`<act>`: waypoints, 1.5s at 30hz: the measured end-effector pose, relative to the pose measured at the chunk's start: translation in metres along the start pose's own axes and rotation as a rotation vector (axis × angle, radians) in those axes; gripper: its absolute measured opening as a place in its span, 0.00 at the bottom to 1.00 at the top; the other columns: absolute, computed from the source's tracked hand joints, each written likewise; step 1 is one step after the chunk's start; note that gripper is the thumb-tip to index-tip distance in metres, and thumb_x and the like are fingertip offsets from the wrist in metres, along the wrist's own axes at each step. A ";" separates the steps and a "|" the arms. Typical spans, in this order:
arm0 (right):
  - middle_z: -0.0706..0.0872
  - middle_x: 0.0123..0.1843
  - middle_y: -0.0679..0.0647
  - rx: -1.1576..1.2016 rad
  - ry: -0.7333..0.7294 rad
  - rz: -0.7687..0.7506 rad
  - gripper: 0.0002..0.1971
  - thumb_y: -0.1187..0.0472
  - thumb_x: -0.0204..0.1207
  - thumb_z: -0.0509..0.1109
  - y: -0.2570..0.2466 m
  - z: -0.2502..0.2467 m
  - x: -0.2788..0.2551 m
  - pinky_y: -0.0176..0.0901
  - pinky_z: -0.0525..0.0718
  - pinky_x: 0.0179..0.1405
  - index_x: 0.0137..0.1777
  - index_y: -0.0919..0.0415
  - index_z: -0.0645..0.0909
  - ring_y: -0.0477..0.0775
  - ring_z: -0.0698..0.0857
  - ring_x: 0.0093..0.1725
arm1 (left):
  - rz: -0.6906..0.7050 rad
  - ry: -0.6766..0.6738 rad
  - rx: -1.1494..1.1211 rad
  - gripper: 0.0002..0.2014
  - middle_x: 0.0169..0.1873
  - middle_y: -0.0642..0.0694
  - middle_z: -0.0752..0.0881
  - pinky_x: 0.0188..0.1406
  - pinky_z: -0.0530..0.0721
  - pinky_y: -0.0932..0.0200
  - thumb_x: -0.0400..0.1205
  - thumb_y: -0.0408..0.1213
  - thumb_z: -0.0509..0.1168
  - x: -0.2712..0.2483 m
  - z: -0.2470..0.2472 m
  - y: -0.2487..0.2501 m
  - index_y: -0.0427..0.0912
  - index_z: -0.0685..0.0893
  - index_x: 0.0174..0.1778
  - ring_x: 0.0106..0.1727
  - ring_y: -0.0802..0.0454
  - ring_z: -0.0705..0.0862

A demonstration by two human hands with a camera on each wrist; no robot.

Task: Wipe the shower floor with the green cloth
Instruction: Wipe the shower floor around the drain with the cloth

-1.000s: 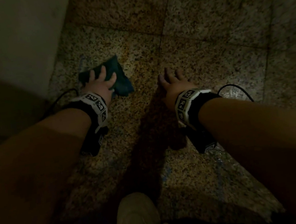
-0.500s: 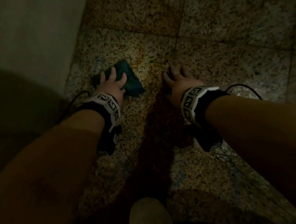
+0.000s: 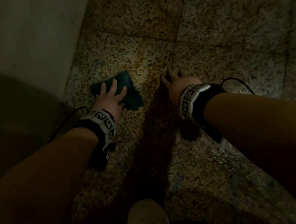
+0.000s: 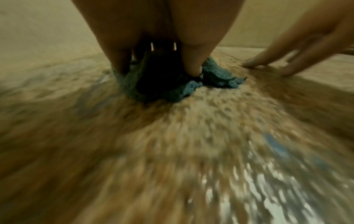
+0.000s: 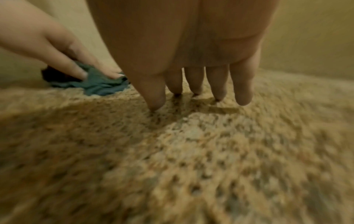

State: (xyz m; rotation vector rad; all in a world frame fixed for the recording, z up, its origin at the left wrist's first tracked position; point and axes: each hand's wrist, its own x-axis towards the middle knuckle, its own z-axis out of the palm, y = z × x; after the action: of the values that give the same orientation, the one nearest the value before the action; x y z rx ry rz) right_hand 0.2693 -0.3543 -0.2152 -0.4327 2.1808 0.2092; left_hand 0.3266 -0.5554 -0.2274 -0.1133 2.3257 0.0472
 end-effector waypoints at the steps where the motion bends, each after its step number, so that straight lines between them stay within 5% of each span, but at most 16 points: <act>1: 0.33 0.85 0.49 -0.020 -0.004 -0.001 0.40 0.61 0.84 0.62 0.000 -0.002 0.000 0.67 0.67 0.71 0.84 0.47 0.36 0.65 0.41 0.83 | 0.012 0.009 -0.016 0.26 0.82 0.48 0.36 0.80 0.48 0.39 0.89 0.41 0.48 0.000 0.003 -0.002 0.56 0.48 0.83 0.82 0.37 0.36; 6: 0.36 0.85 0.55 -0.049 -0.004 0.045 0.34 0.59 0.87 0.55 -0.011 -0.001 0.004 0.61 0.70 0.70 0.84 0.52 0.37 0.69 0.42 0.83 | 0.080 0.038 -0.005 0.26 0.83 0.49 0.38 0.81 0.49 0.42 0.89 0.37 0.50 0.012 -0.006 -0.018 0.57 0.51 0.82 0.82 0.39 0.36; 11: 0.36 0.83 0.67 -0.081 -0.020 0.048 0.35 0.55 0.87 0.54 -0.024 -0.001 0.016 0.66 0.59 0.76 0.83 0.63 0.36 0.75 0.44 0.81 | 0.088 0.007 0.068 0.29 0.82 0.47 0.37 0.78 0.55 0.49 0.89 0.31 0.50 0.041 -0.044 -0.026 0.53 0.48 0.83 0.82 0.40 0.37; 20: 0.30 0.83 0.60 0.094 -0.035 0.068 0.39 0.63 0.85 0.58 -0.020 0.001 0.006 0.63 0.70 0.70 0.83 0.59 0.33 0.71 0.37 0.82 | -0.025 -0.010 0.063 0.26 0.82 0.46 0.36 0.80 0.52 0.41 0.90 0.38 0.47 0.040 -0.056 -0.016 0.54 0.47 0.83 0.82 0.38 0.36; 27: 0.32 0.84 0.59 0.039 -0.015 0.068 0.38 0.67 0.85 0.57 -0.025 0.001 -0.005 0.60 0.69 0.72 0.83 0.59 0.32 0.69 0.40 0.83 | -0.003 -0.010 0.005 0.27 0.82 0.47 0.36 0.80 0.50 0.41 0.89 0.40 0.49 0.007 0.001 -0.037 0.56 0.46 0.83 0.82 0.37 0.36; 31: 0.31 0.84 0.59 0.059 -0.041 0.089 0.40 0.65 0.84 0.59 -0.027 0.000 -0.005 0.64 0.64 0.76 0.83 0.58 0.32 0.69 0.38 0.82 | 0.001 -0.003 -0.029 0.31 0.82 0.49 0.35 0.80 0.52 0.41 0.88 0.33 0.55 0.010 0.009 -0.046 0.58 0.48 0.82 0.82 0.38 0.36; 37: 0.31 0.83 0.61 0.078 -0.054 0.091 0.37 0.60 0.86 0.56 -0.028 0.000 0.002 0.66 0.61 0.77 0.83 0.60 0.32 0.71 0.37 0.82 | -0.001 0.012 -0.013 0.32 0.83 0.46 0.37 0.79 0.56 0.46 0.87 0.27 0.54 0.033 -0.021 -0.053 0.53 0.49 0.83 0.82 0.37 0.38; 42: 0.29 0.83 0.61 0.102 -0.036 0.094 0.39 0.61 0.85 0.57 -0.027 0.006 0.008 0.64 0.66 0.75 0.82 0.60 0.31 0.71 0.36 0.82 | -0.144 -0.006 0.090 0.29 0.82 0.43 0.36 0.78 0.57 0.40 0.89 0.35 0.51 0.062 -0.067 -0.050 0.53 0.47 0.83 0.82 0.33 0.40; 45: 0.28 0.83 0.60 0.111 -0.027 0.092 0.39 0.53 0.86 0.57 -0.024 0.008 0.010 0.64 0.65 0.74 0.82 0.59 0.31 0.69 0.36 0.82 | -0.199 -0.029 0.155 0.30 0.82 0.43 0.33 0.78 0.56 0.40 0.89 0.37 0.50 0.067 -0.076 -0.047 0.52 0.42 0.83 0.81 0.34 0.38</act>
State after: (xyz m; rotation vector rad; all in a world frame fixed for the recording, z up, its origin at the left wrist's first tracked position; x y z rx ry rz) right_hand 0.2785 -0.3764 -0.2282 -0.2654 2.1754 0.1428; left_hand 0.2304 -0.6119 -0.2234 -0.2629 2.2692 -0.2288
